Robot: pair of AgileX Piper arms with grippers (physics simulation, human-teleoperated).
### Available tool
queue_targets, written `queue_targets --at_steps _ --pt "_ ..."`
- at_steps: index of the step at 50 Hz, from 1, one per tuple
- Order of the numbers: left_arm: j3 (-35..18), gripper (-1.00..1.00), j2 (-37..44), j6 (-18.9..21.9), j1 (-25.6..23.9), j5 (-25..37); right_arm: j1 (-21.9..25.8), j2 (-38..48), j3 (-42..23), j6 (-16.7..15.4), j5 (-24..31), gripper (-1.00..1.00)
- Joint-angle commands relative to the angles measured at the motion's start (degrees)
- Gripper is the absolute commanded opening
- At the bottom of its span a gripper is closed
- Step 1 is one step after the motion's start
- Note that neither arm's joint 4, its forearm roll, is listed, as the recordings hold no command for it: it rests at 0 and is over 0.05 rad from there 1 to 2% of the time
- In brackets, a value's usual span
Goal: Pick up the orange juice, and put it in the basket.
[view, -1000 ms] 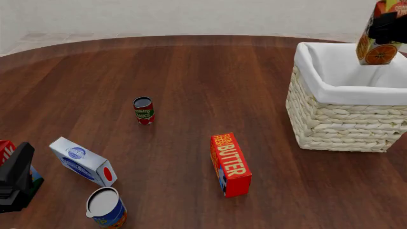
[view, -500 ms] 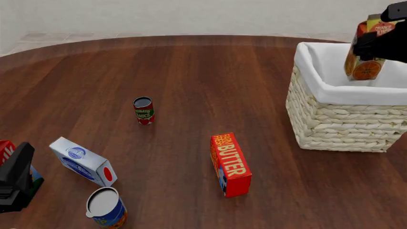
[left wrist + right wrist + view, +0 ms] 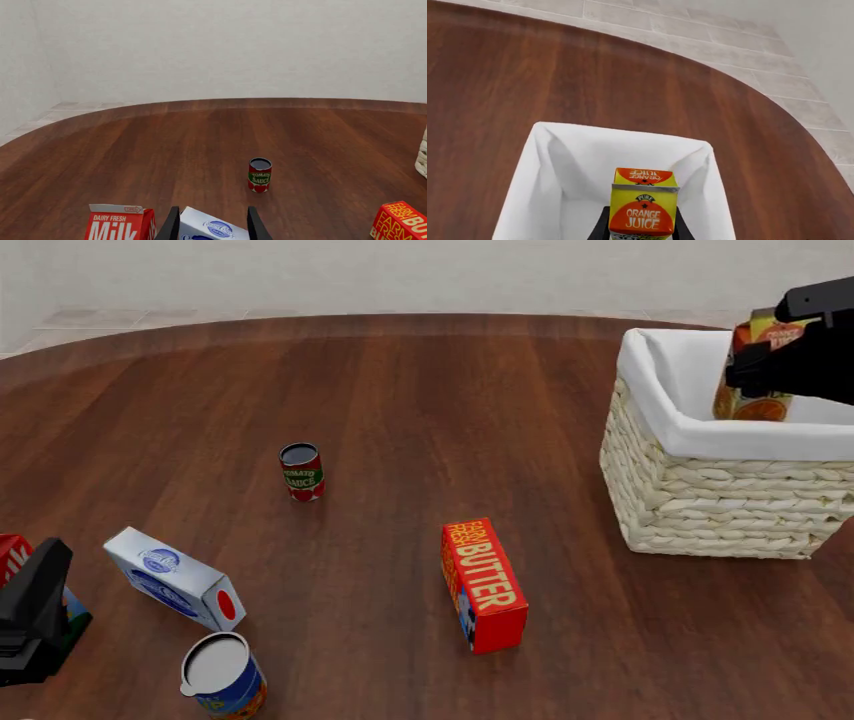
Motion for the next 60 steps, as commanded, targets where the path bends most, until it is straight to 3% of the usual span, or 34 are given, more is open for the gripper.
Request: queue_targets --at_steps 1,16,17,60 --pt "0.0 1.0 0.01 0.0 0.0 0.0 -0.09 1.43 0.29 -0.05 -0.95 -1.0" --pt "0.0 1.0 0.0 -0.01 0.0 0.0 0.02 2.42 0.33 -0.41 -1.05 -1.0" --pt "0.0 1.0 0.0 0.0 0.0 0.0 0.03 2.85 0.12 -0.59 -0.78 1.0" --pt "0.0 1.0 0.0 0.01 0.01 0.0 0.58 -0.73 -1.89 0.59 1.47 1.0"
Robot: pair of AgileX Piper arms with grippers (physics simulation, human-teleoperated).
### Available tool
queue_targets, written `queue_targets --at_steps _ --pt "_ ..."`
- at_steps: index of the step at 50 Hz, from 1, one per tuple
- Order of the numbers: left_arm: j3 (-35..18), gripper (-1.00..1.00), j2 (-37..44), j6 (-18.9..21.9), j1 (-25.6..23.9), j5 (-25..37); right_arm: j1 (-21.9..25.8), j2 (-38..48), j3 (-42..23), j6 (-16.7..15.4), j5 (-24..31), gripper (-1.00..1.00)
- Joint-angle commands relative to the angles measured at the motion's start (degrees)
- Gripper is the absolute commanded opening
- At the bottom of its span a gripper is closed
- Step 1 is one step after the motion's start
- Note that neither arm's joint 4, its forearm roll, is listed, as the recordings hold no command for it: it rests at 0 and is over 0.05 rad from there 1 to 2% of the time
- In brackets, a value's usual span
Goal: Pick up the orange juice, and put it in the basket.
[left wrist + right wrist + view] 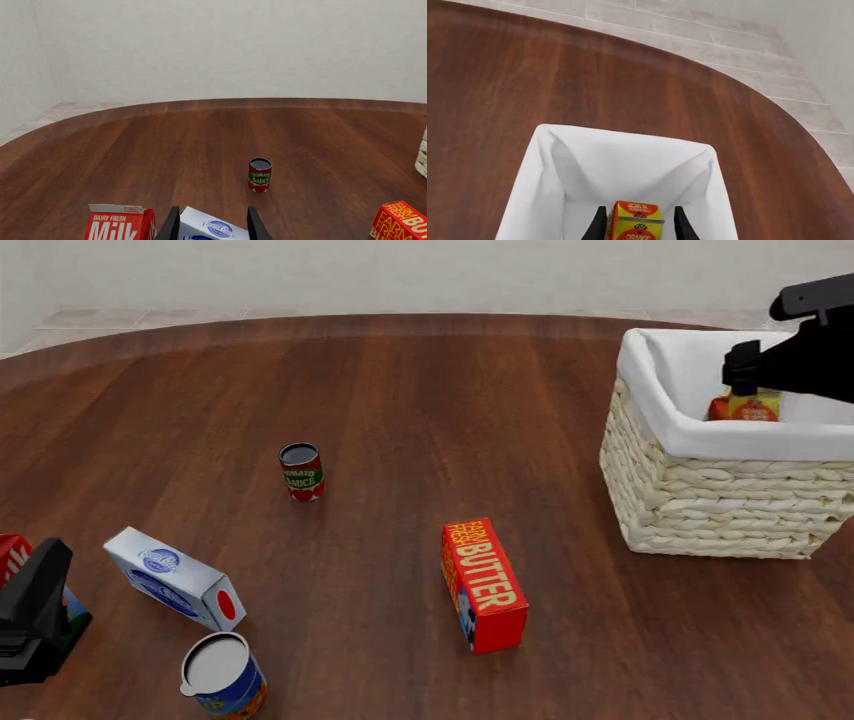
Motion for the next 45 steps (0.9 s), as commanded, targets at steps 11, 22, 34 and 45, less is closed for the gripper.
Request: queue_targets --at_steps 11,22,34,45 --pt "0.0 1.0 0.0 -0.01 0.0 0.0 0.89 -4.32 -2.54 1.52 3.31 1.0" --pt "0.0 1.0 0.0 0.0 0.0 0.0 1.79 -8.96 -4.16 2.53 6.15 1.0" --pt "0.0 1.0 0.0 0.0 0.01 0.0 1.76 -13.79 -7.1 4.82 9.69 1.0" --pt "0.0 1.0 -0.01 -0.01 0.0 0.0 3.0 -17.01 -8.95 5.85 12.01 1.0"
